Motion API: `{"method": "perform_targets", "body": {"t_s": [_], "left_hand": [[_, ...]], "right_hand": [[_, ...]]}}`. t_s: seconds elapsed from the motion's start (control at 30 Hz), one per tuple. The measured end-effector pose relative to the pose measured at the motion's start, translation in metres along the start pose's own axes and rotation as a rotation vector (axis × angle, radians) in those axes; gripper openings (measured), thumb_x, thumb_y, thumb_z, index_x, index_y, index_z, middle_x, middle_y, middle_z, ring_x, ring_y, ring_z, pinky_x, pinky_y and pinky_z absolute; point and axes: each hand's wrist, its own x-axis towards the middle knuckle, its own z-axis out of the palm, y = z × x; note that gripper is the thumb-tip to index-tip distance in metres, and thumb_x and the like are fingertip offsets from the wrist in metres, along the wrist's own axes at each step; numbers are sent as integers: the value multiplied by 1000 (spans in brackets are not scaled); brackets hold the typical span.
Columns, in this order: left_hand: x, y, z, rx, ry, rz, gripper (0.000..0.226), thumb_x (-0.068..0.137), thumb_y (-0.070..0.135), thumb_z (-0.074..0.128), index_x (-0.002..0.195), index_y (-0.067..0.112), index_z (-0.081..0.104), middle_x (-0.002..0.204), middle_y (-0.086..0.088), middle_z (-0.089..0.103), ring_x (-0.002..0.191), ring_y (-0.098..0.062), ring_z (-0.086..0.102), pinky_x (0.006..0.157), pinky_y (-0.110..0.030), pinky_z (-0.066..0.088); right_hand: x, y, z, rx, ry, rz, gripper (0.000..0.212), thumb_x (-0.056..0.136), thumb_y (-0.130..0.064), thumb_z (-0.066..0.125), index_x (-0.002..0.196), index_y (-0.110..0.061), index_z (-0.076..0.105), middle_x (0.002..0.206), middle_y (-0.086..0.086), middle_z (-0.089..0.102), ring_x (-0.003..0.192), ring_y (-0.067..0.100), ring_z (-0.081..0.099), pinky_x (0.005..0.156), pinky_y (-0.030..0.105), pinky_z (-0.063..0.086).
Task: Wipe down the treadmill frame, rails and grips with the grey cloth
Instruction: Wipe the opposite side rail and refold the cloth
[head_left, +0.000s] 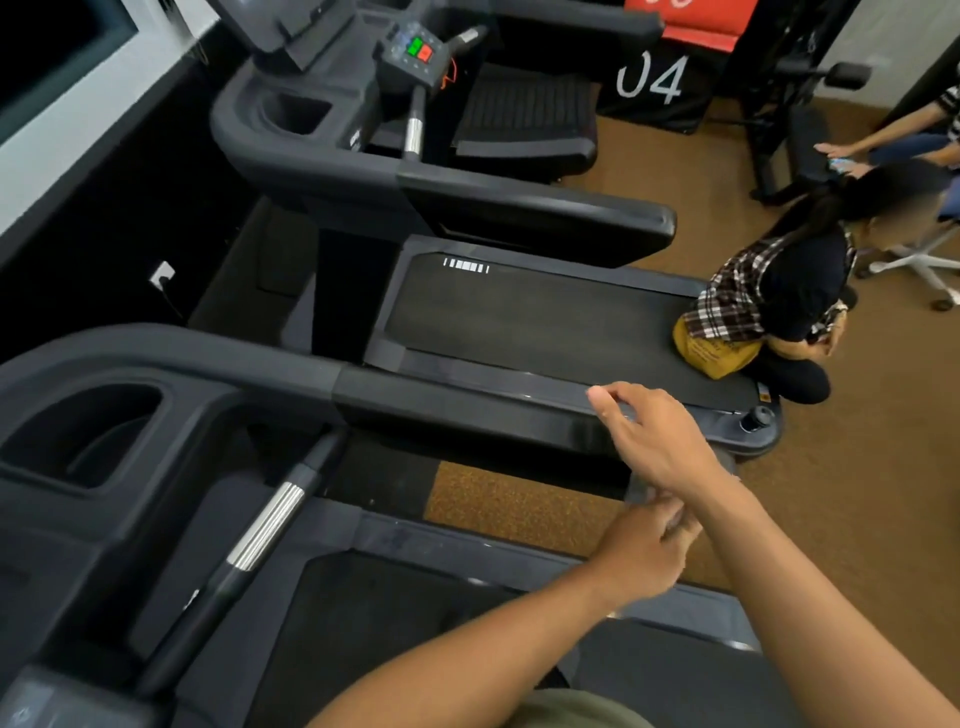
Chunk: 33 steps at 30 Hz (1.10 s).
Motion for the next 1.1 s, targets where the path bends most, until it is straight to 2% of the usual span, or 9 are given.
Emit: {"method": "perform_targets", "body": {"t_s": [0.1,0.17,0.27,0.4,0.5,0.63,0.8,0.97,1.1], "left_hand": [[-20,7,-35,-437,49,-103,33,103,38,56,127,21,71,113,1,77,104,-18,69,87,-32,53],[-40,2,-69,-625,140,-124,31,105,39,58,122,19,74,118,-4,79,109,-16,72,94,-32,55],[-84,-10,-127,-711,260,-152,38,110,38,50,131,15,72,130,-8,75,126,-24,68,110,-40,51],[-146,-28,-186,-661,412,-151,31,107,31,59,125,11,75,124,-16,76,116,-26,72,95,-36,57],[-181,-39,-206,-666,568,-152,31,101,28,69,121,6,75,117,-14,78,105,-22,74,90,-35,58],[-211,-57,-212,-699,788,-160,26,96,25,76,120,13,78,116,-9,80,114,-28,75,101,-45,58],[-219,-64,-211,-759,834,-143,53,80,33,91,127,17,74,122,-10,78,117,-30,73,107,-51,54],[-177,-36,-241,-680,1168,-130,15,103,31,65,115,27,75,106,-1,81,101,-17,77,86,-31,61],[-134,-44,-295,-295,1368,-260,17,104,42,57,99,26,52,92,0,61,82,-20,57,64,-33,42]], "right_hand": [[0,-16,-6,83,-162,11,66,95,-77,35,107,-25,74,98,2,77,95,25,69,86,44,54],[0,-28,-11,161,-332,-4,69,91,-83,39,104,-25,75,101,0,78,98,19,72,93,47,56],[-2,-53,-14,283,-641,-29,48,96,-70,48,113,-35,76,113,-13,77,109,5,70,103,41,53],[-2,-92,4,381,-816,-106,30,99,-49,60,119,-32,75,117,-6,76,111,15,71,100,47,57],[5,-123,26,353,-847,-177,25,97,-43,68,108,-25,79,108,-1,79,104,19,74,96,48,59],[14,-159,51,347,-814,-262,20,98,-40,70,100,-23,81,99,1,80,97,22,75,91,50,61],[26,-187,77,336,-751,-428,15,99,-43,68,103,-34,79,100,-9,79,98,12,73,91,43,61],[53,-173,81,228,-441,-492,46,97,-51,65,139,-33,60,130,-15,65,123,4,59,105,30,49],[83,-136,56,180,-414,-471,47,98,-48,63,141,-28,59,136,-11,65,129,7,58,110,32,46]]}}
